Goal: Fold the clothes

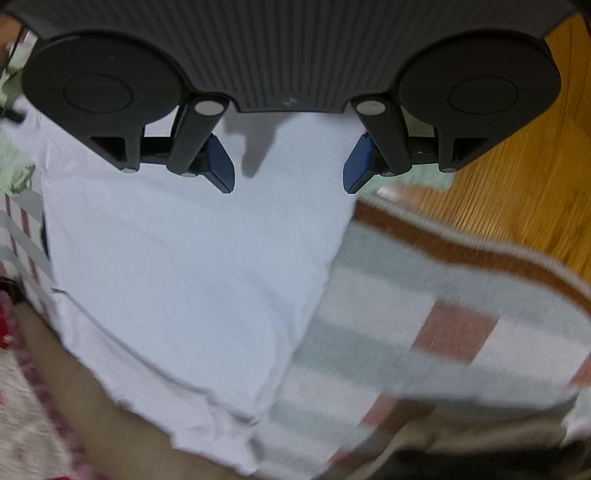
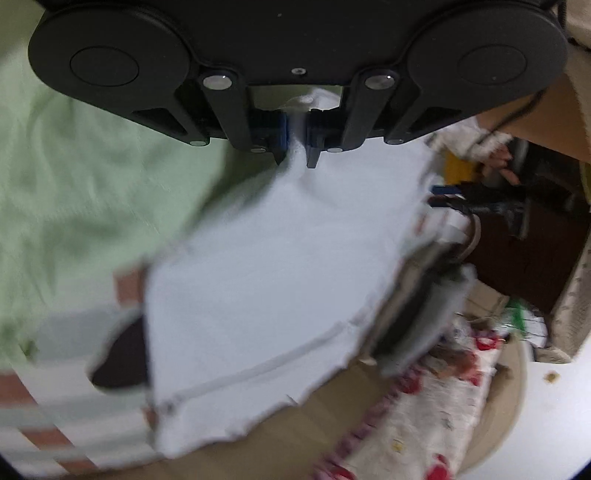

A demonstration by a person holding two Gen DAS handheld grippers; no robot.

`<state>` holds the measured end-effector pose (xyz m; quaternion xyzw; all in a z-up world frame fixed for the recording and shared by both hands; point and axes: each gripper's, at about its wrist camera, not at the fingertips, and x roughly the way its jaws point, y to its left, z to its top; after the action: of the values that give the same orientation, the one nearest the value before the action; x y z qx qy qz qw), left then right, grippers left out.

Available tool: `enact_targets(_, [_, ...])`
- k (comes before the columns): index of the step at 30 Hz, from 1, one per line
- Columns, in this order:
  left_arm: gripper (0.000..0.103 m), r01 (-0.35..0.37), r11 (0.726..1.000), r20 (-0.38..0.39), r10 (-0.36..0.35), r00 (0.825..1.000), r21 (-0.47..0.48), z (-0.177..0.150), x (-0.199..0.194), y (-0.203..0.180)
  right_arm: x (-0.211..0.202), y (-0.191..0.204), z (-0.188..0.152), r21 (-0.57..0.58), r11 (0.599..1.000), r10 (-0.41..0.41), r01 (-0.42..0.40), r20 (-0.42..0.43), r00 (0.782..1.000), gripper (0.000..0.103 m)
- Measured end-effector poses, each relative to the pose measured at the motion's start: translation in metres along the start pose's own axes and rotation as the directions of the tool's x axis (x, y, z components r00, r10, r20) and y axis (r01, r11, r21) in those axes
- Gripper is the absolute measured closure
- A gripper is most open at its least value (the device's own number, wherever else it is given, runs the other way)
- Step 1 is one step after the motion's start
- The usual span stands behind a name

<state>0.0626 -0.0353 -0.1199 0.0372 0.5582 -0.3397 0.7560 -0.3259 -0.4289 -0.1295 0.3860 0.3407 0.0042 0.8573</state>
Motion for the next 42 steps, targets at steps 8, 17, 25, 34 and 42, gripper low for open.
enact_targets(8, [0.038,0.106,0.938,0.235,-0.19,0.953,0.33,-0.007,-0.047,-0.056,0.013,0.052,0.078,-0.211,0.975,0.09,-0.062,0.125,0.988,0.092])
enact_targets(17, [0.036,0.171,0.901,0.276,-0.296,0.914,0.399,0.016,-0.047,-0.091,0.074,0.091,0.171,-0.308,0.951,0.045,0.029,0.231,0.972,0.092])
enact_targets(25, [0.032,0.006,0.866,0.42,-0.249,0.872,0.501,0.032,-0.046,-0.104,0.102,0.093,0.207,-0.337,0.922,-0.099,0.192,0.275,0.956,0.093])
enact_targets(34, [0.032,0.139,0.899,0.142,-0.215,0.966,0.416,0.049,0.022,-0.083,0.11,0.08,0.222,-0.283,0.87,-0.296,0.405,0.359,0.885,0.093])
enact_targets(42, [0.032,-0.047,0.933,0.336,-0.081,0.938,0.358,0.03,0.007,-0.062,0.131,0.073,0.242,-0.358,0.713,-0.44,0.603,0.441,0.782,0.094])
